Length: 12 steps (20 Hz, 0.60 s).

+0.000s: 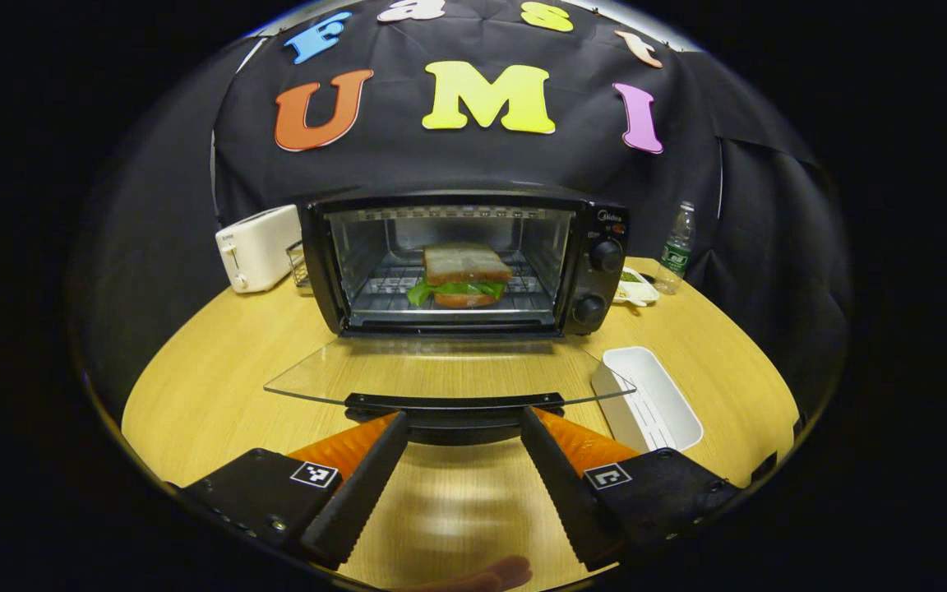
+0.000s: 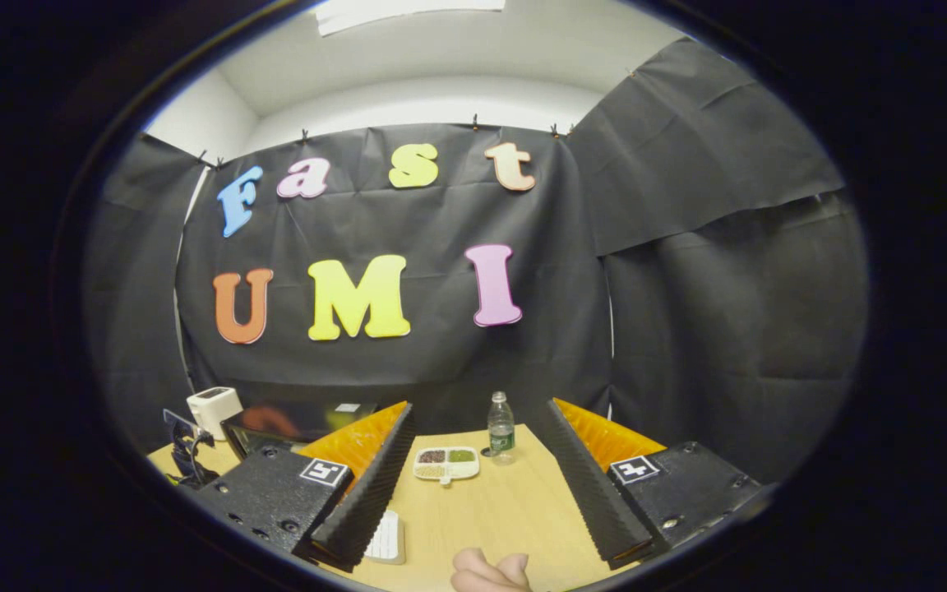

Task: Open the electric oven with the left hand, put the food in, and close the electric oven.

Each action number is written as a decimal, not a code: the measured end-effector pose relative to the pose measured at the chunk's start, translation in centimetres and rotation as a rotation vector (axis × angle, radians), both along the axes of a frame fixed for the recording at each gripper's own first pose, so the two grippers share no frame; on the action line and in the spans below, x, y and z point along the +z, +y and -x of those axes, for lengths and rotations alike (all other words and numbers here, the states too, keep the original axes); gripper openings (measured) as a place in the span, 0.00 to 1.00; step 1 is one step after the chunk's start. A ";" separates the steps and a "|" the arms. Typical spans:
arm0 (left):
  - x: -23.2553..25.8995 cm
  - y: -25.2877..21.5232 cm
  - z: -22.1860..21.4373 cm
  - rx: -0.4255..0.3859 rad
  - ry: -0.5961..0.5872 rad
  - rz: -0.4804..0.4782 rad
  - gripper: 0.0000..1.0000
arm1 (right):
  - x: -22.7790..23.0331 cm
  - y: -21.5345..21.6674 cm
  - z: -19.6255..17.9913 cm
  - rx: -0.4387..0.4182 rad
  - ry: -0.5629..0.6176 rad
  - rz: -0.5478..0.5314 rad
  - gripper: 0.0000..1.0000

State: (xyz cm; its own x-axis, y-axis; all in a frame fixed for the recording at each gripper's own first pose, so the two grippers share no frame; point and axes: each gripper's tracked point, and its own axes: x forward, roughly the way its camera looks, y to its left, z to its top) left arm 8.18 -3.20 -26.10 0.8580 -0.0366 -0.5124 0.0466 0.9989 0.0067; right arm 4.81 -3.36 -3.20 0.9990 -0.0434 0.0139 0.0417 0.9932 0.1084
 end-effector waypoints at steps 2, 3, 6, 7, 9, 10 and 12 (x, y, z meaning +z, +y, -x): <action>0.9 -0.3 -0.6 -0.001 -0.037 -0.007 0.93 | -0.1 -0.1 -0.2 -0.002 0.003 0.000 0.96; 1.3 -0.4 -0.8 -0.002 -0.046 -0.010 0.94 | -0.1 -0.1 -0.2 -0.004 0.006 0.001 0.96; 3.4 -0.1 -2.5 -0.009 -0.117 -0.024 0.83 | 0.1 0.1 -0.3 -0.003 0.006 0.001 0.96; 3.8 -0.2 -2.8 -0.008 -0.128 -0.028 0.95 | -0.1 0.0 -0.3 -0.002 0.010 0.000 0.96; 5.1 -0.1 -3.9 0.001 -0.160 -0.029 0.98 | -0.2 0.0 -0.4 -0.002 0.014 -0.003 0.96; 5.6 -0.2 -4.5 0.004 -0.172 -0.032 0.98 | -0.2 0.1 -0.5 -0.001 0.017 -0.004 0.96; 6.8 -0.3 -6.0 0.000 -0.195 -0.054 0.98 | -0.4 -0.1 -0.5 -0.002 0.019 -0.004 0.96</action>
